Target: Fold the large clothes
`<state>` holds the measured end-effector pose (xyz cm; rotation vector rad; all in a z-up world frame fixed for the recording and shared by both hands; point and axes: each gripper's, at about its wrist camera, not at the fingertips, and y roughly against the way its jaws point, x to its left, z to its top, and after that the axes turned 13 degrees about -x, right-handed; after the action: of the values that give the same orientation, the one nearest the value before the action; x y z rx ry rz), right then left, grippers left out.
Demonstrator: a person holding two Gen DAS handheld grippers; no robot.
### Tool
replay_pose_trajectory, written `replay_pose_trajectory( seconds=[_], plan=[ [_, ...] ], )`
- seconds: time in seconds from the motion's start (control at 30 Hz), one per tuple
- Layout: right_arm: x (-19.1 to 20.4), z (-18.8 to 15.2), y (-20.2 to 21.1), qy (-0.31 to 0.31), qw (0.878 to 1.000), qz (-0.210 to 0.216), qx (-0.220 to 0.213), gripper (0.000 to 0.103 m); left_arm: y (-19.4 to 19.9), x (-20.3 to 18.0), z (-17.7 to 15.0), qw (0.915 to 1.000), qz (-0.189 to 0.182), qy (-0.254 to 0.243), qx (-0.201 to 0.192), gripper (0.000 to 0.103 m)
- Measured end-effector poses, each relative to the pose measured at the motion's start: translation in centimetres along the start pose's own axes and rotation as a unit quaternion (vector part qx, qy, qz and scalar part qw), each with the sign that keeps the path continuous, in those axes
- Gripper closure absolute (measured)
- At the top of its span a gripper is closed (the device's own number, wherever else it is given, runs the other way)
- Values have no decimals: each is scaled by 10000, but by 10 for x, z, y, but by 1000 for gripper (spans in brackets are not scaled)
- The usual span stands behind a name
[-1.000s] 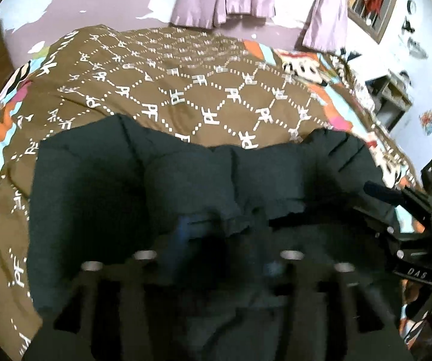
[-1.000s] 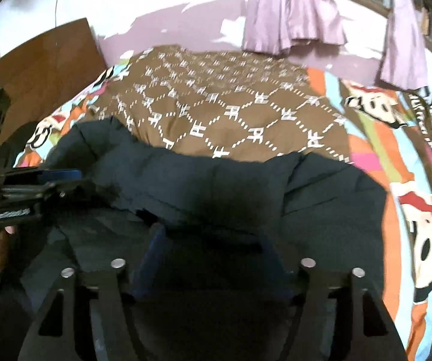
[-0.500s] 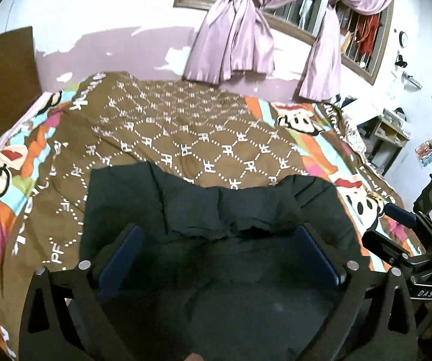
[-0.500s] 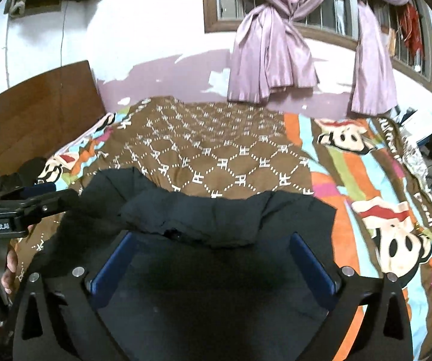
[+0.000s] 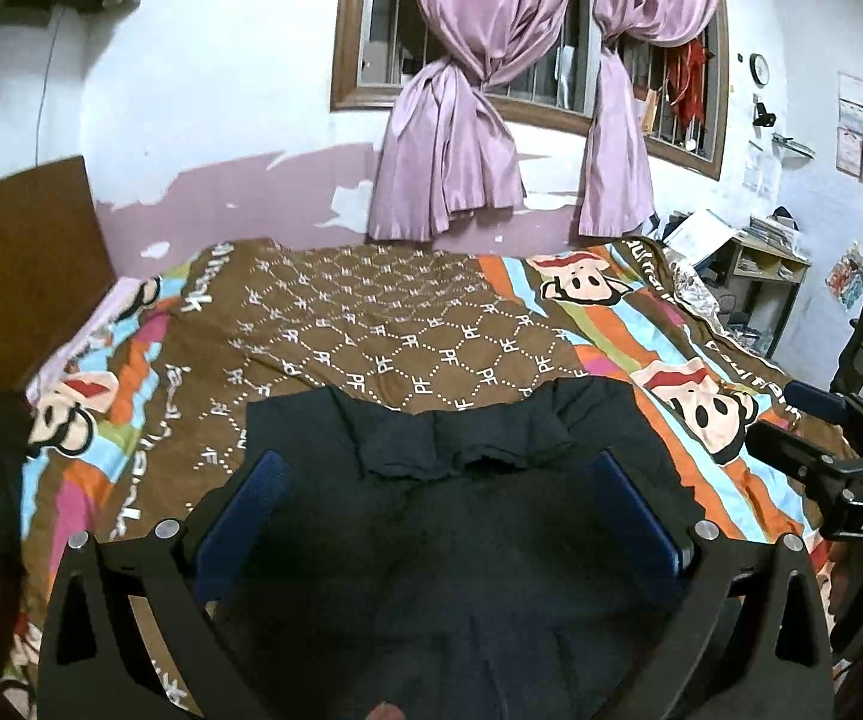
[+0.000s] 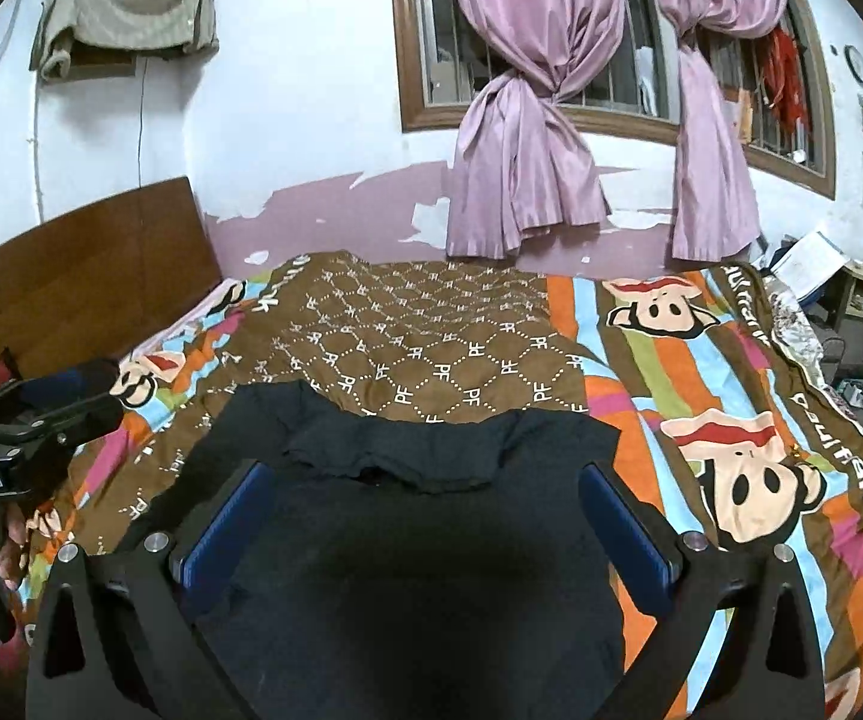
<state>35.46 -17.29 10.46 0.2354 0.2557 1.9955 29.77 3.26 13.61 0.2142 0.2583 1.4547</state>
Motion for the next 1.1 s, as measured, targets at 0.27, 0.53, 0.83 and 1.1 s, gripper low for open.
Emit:
replay_pose_trajectory(
  seconds=[0.27, 0.53, 0.83, 1.1],
  plan=[
    [10, 2, 60, -61, 9998, 115, -178, 0, 57, -14, -4, 9997, 9, -146, -219, 2],
    [31, -7, 112, 46, 9991, 270, -330, 0, 109, -22, -17, 9991, 58, -204, -372, 2],
    [48, -46, 161, 285, 9989, 233, -279, 0, 164, -30, -57, 9986, -304, -265, -356, 2],
    [57, -86, 185, 456, 9986, 212, -156, 0, 190, -41, -106, 9977, -396, -535, -154, 2]
  ],
)
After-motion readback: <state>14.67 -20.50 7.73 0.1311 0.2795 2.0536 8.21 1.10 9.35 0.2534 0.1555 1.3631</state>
